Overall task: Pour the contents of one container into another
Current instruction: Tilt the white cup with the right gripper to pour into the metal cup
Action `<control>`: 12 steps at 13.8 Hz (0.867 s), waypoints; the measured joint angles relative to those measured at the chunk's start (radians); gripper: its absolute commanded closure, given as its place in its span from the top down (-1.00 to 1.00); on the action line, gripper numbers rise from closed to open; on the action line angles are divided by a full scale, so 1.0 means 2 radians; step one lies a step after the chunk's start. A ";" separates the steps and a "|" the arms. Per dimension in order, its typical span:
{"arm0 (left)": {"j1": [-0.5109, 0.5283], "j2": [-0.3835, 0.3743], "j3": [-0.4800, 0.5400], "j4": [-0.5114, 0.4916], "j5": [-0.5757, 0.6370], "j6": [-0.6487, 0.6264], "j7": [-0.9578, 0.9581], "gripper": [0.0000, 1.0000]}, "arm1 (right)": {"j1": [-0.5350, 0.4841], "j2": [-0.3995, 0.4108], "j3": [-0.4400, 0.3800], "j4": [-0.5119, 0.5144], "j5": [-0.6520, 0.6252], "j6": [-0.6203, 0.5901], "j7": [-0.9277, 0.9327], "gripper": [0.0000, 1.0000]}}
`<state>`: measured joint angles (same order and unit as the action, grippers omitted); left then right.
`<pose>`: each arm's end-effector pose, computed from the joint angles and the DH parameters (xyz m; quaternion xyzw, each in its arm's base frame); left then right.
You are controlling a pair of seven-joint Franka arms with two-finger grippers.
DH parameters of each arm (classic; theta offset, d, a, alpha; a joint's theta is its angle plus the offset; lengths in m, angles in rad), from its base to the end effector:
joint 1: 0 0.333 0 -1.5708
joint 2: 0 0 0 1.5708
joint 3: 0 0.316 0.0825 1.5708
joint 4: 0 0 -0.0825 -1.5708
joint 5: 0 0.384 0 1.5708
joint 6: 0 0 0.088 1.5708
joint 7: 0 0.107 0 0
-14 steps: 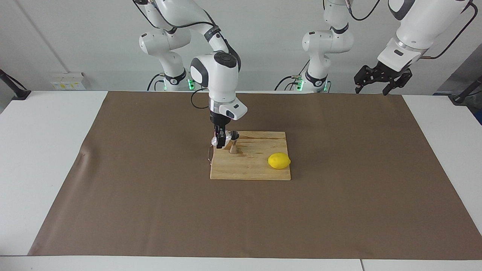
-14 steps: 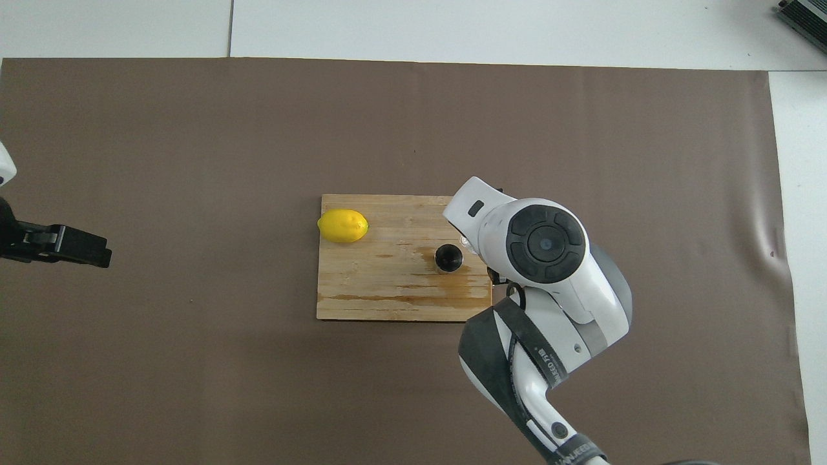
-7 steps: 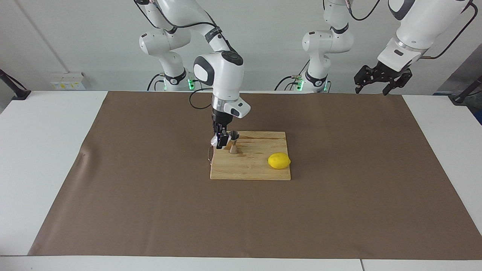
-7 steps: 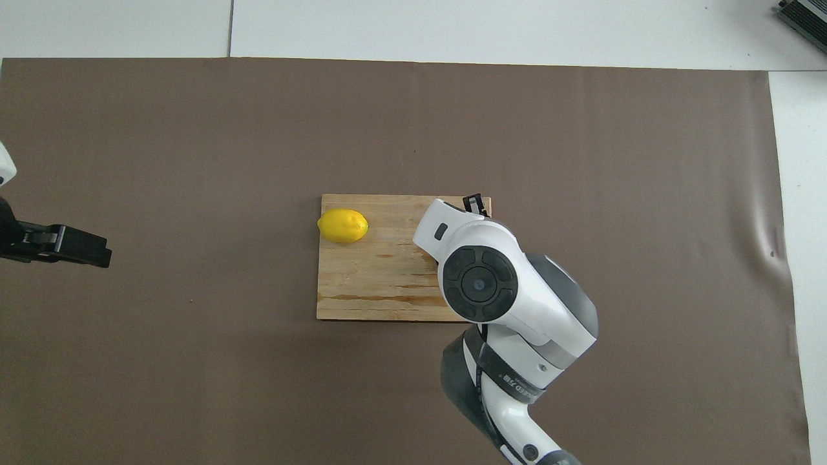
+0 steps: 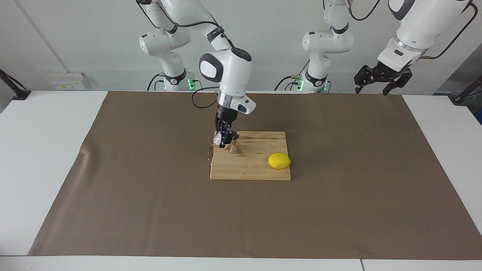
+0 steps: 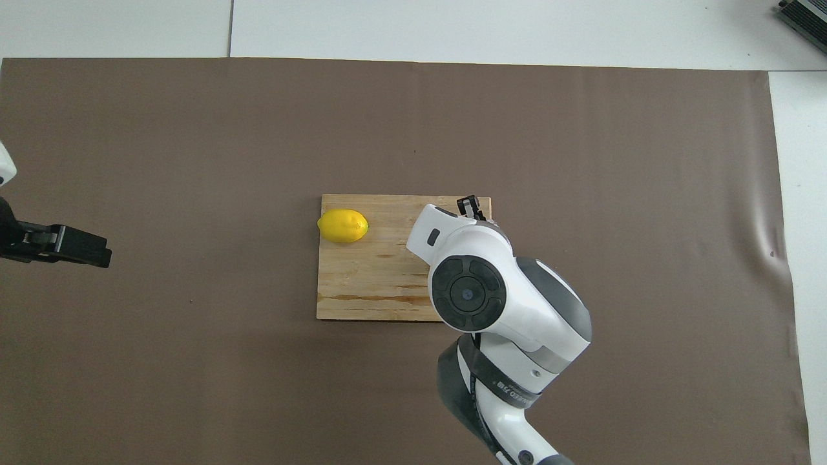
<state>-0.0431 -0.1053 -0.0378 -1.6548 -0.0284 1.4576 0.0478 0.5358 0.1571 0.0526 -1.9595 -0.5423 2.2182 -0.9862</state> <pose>0.5068 -0.0455 0.6319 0.9968 -0.0650 -0.0462 0.0114 0.5112 0.3198 0.4098 0.5735 0.7882 0.0056 0.2231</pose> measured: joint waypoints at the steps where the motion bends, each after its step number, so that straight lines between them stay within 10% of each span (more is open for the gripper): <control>1: 0.000 0.000 0.000 0.000 0.000 0.000 0.000 1.00 | 0.000 0.000 0.000 0.000 -0.007 0.000 0.000 -0.46; 12: 0.000 0.000 0.000 0.000 0.000 0.000 0.000 1.00 | 0.013 -0.003 0.003 0.000 -0.065 -0.014 0.000 -0.46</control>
<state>-0.0430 -0.1054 -0.0378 -1.6548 -0.0284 1.4576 0.0478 0.5616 0.1509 0.0587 -1.9595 -0.6724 2.1906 -0.9861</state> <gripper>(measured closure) 0.000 0.485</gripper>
